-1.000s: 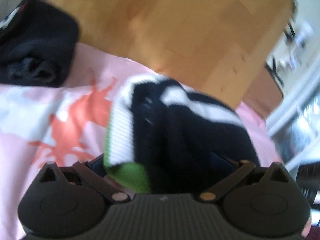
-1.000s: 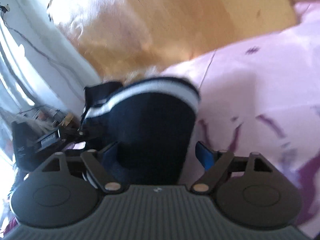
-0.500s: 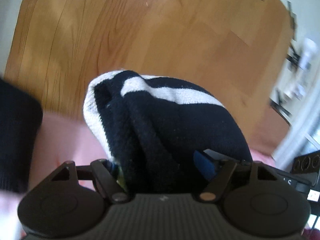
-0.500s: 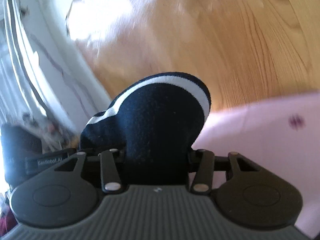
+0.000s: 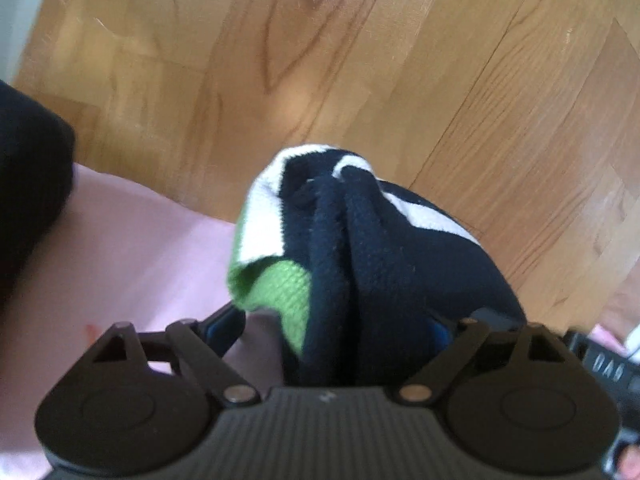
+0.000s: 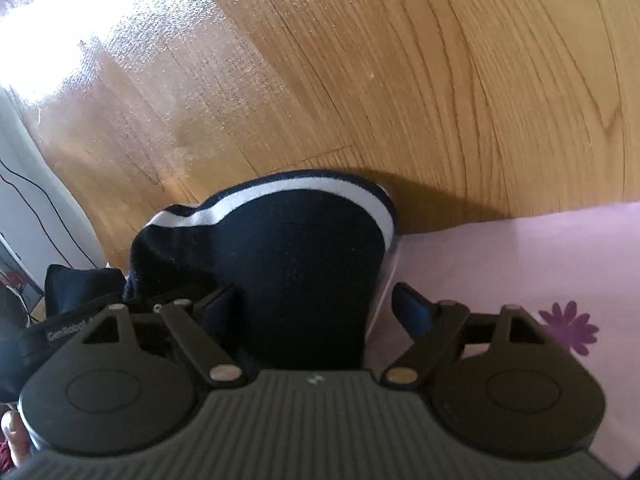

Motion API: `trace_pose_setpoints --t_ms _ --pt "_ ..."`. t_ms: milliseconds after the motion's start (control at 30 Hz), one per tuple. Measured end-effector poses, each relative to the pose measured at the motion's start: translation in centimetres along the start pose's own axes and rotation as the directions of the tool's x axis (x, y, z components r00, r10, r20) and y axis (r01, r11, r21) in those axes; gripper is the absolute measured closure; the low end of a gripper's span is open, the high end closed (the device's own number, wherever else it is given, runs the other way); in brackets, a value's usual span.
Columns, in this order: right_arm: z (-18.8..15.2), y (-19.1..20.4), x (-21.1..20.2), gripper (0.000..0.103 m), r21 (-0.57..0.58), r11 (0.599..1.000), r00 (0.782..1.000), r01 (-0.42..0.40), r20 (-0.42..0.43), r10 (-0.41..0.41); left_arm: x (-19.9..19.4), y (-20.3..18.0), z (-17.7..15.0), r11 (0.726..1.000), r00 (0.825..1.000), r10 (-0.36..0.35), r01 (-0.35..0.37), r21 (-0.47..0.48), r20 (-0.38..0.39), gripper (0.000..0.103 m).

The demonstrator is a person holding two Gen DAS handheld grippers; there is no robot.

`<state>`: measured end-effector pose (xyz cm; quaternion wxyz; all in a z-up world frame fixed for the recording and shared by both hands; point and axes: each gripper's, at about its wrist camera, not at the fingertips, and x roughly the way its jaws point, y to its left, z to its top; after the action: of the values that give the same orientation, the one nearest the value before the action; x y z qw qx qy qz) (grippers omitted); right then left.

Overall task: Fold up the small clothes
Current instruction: 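Set the sweater bundle beside the folded black garment and open both grippers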

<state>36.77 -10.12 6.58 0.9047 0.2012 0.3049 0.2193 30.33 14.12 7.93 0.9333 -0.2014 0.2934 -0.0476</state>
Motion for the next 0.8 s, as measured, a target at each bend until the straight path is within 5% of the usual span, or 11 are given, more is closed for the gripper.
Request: trace_pose_setpoints --t_ms 233,433,800 --pt "-1.4 -0.9 -3.0 0.015 0.157 0.987 0.997 0.032 0.059 -0.042 -6.6 -0.5 -4.9 0.996 0.995 0.095 -0.095 0.003 0.022 0.01" --pt "-4.2 -0.2 -7.8 0.014 0.16 0.982 0.992 0.099 0.066 -0.111 -10.7 -4.1 -8.5 0.974 0.983 0.155 -0.168 0.149 0.095 0.006" --pt "-10.8 4.0 -15.0 0.014 -0.126 0.967 0.975 0.223 0.056 -0.217 -15.1 -7.1 -12.6 0.946 0.969 0.224 -0.242 0.216 0.104 0.004"
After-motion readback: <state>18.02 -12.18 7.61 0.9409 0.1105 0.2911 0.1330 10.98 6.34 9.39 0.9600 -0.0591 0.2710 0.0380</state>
